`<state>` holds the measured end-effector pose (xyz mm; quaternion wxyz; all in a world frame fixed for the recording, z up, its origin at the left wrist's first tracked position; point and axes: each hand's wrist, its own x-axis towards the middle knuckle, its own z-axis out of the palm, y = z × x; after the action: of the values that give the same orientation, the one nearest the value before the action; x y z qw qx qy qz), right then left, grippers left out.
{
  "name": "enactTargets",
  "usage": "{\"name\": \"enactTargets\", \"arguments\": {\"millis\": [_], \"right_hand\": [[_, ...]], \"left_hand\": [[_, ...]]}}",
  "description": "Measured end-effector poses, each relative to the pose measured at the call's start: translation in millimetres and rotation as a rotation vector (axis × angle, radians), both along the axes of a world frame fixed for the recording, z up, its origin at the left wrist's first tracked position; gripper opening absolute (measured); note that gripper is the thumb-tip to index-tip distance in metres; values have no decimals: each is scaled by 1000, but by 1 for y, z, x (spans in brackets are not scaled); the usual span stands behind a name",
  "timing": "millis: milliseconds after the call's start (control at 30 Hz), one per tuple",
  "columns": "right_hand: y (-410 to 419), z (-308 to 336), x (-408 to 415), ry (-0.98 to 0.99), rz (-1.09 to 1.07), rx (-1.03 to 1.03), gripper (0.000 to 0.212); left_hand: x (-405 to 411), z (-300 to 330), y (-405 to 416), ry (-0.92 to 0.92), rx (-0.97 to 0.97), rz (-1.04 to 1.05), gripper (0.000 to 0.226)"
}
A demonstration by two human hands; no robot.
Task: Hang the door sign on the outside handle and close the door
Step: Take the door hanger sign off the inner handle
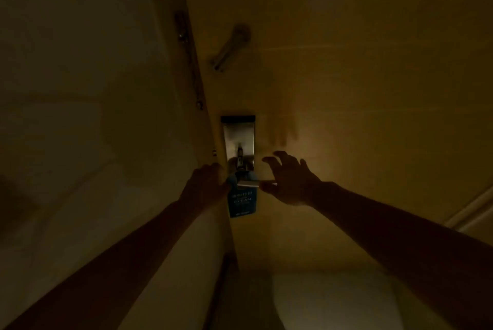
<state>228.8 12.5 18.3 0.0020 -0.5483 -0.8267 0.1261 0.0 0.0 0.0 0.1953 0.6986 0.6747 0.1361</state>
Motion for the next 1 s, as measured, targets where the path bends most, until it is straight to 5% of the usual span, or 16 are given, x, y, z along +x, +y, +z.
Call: {"name": "enactTargets", "arguments": {"millis": [333,600,1000], "right_hand": [[7,-35,15,13,-20,-63,72],[2,-40,42,45,-17,-77,73],[-7,-30,93,87,-81,-93,71]], "left_hand": [[19,-37,27,-75,-94,7,33],[33,-33,23,297,-50,4,30],[110,-22,26,326,-42,-44,35]]}}
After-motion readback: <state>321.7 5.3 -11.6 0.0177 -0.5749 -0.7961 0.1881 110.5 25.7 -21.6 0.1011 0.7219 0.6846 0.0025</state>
